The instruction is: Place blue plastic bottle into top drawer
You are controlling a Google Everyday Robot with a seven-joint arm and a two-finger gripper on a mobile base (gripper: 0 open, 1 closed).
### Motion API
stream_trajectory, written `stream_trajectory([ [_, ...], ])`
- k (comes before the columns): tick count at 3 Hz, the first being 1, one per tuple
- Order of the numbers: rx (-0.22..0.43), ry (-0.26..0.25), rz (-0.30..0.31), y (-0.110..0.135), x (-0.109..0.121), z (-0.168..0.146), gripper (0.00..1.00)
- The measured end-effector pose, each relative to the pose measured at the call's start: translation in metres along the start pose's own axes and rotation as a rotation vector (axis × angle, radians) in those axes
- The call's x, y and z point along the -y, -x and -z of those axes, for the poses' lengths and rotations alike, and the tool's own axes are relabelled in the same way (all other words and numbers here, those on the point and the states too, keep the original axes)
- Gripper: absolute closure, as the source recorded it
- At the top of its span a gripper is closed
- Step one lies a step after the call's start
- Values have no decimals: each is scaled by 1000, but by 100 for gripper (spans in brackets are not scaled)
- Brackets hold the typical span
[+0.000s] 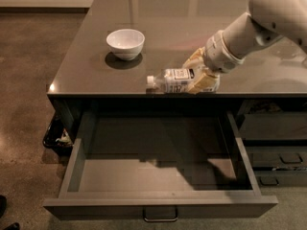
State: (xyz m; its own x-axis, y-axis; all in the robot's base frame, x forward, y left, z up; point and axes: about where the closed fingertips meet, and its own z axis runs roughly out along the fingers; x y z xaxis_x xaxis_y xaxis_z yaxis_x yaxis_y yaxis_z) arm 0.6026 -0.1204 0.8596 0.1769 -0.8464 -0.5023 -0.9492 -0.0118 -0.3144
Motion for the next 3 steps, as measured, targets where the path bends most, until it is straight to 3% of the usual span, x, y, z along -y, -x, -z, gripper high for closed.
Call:
stream_trajectory([
  [1, 33, 46, 37, -2, -28, 1, 100],
  [2, 33, 46, 37, 0, -27, 3, 100],
  [3, 17, 52, 86, 3, -48, 13, 100],
])
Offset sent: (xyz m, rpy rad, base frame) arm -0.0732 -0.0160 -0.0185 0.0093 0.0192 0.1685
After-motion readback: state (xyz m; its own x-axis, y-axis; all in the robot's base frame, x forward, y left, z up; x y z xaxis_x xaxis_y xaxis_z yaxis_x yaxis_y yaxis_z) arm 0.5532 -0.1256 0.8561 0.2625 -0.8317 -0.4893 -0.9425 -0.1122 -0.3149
